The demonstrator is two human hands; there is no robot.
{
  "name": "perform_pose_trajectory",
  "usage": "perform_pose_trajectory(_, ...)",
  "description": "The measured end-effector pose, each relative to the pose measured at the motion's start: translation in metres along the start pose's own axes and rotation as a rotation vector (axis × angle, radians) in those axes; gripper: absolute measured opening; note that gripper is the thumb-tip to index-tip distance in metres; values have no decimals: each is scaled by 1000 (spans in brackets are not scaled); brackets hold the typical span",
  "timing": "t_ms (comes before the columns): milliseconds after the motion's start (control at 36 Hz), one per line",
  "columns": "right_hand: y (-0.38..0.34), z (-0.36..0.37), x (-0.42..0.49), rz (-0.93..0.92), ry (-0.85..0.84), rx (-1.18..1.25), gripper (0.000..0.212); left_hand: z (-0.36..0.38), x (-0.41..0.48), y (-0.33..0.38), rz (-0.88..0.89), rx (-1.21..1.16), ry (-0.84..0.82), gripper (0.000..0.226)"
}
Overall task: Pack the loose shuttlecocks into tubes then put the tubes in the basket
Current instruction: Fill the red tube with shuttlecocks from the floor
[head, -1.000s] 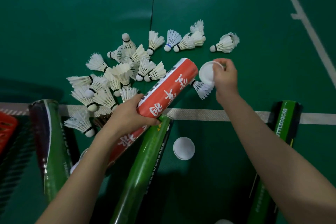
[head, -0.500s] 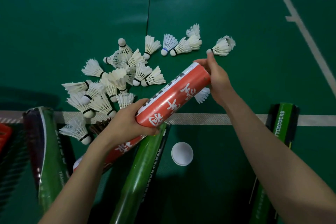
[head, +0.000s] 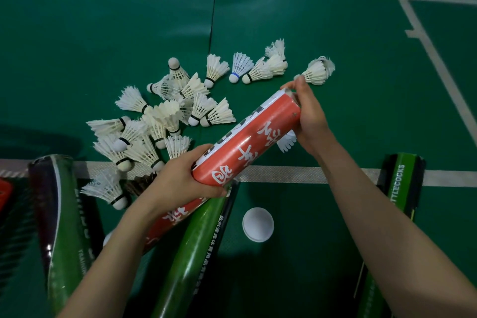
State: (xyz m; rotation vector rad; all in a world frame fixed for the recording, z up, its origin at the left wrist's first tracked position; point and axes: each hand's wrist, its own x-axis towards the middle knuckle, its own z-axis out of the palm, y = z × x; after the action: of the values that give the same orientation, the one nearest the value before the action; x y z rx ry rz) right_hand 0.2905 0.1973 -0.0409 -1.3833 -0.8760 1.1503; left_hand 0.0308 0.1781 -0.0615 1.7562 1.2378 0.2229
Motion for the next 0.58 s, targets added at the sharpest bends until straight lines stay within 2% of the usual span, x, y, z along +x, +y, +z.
perform_pose_trajectory(139,-4,1,1,-34,87,94,22,1,0,4,17,29,15,86)
perform_pose_trajectory(361,-1,-11,1,129,-10,173,11,-2,2,0,63,133,4,96)
perform_pose_trajectory(472,-4,-19,4,130,-52,301,28,-2,2,0,68,136,9,95)
perform_pose_trajectory(583,-9,-25,6,131,-94,297,42,-2,2,0,66,108,15,93)
